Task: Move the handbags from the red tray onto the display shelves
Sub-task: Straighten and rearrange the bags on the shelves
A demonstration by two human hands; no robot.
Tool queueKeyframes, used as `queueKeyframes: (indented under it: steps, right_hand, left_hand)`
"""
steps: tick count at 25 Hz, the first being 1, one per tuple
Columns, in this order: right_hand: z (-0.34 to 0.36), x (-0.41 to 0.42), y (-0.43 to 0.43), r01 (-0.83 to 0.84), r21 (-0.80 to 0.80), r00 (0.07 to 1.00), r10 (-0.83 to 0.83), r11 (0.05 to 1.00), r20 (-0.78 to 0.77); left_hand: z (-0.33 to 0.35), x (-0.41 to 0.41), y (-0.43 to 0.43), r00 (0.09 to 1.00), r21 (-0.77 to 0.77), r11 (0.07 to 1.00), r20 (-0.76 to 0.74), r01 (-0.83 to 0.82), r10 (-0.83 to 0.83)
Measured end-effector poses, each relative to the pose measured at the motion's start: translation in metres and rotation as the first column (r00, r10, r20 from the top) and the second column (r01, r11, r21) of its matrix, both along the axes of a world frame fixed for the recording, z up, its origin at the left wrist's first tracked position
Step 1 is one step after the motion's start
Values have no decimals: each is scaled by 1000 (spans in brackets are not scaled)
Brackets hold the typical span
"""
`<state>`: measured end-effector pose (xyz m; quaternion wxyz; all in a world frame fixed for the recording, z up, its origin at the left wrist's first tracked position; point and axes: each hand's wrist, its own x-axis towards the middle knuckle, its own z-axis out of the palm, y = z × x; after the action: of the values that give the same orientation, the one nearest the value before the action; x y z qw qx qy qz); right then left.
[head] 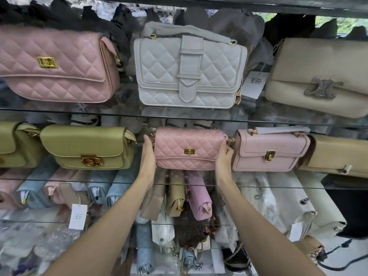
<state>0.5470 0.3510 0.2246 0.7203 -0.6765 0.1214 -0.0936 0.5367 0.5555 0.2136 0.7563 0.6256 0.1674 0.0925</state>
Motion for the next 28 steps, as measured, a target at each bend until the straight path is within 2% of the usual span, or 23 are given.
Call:
queueKeyframes:
  steps: [4,16,28]
  right_hand:
    - [-3,-2,-1,-5,-20,1000,5,1000,8]
    - [-13,-12,8,-8,-35,999,10,999,48]
    - [-4,-34,1,-104,23,994,103,994,44]
  left_hand:
    - [13,-13,-4,1000,-51,999,12,-10,10]
    - [6,-26,4,997,86,993,19,-80,79]
    - [-5,-26,1,996,78,994,59,-76,71]
